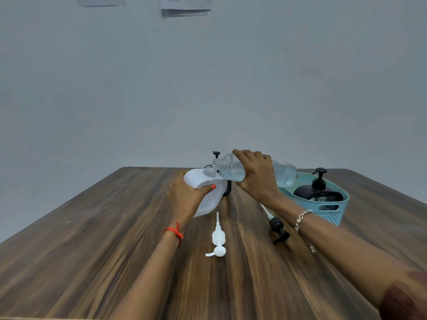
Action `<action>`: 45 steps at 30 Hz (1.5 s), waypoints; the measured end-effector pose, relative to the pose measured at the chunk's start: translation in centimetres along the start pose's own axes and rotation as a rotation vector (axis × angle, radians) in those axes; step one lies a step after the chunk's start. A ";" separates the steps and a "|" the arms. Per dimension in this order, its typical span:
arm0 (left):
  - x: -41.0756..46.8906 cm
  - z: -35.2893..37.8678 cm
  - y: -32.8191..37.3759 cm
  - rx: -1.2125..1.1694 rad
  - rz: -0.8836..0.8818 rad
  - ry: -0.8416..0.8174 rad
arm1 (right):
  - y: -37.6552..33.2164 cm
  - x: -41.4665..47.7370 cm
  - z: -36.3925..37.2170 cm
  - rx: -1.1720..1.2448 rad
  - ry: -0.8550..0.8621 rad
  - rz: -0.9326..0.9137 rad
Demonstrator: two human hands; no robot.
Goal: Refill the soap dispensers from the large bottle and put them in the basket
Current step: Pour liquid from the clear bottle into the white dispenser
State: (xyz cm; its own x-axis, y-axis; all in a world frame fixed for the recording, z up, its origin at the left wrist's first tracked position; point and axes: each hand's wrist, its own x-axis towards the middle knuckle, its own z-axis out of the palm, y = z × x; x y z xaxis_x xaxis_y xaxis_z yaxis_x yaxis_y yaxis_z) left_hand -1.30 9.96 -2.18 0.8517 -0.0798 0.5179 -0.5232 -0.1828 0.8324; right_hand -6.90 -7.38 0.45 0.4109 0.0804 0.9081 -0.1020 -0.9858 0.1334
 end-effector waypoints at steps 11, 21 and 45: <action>-0.5 0.2 0.1 -0.014 -0.026 -0.007 | 0.3 -0.3 0.1 -0.014 -0.004 -0.007; -0.7 0.3 0.3 -0.027 -0.034 -0.034 | 0.6 -0.4 0.1 -0.060 0.004 -0.052; -0.9 0.3 -0.2 -0.028 -0.026 -0.021 | 0.6 -0.5 0.0 -0.068 0.007 -0.076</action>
State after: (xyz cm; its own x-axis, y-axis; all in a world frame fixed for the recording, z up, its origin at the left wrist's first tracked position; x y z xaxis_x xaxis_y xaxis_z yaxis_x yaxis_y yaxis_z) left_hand -1.92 9.73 -2.91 0.8653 -0.0955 0.4920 -0.5012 -0.1577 0.8509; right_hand -7.20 -8.02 0.07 0.4137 0.1563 0.8969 -0.1318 -0.9645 0.2289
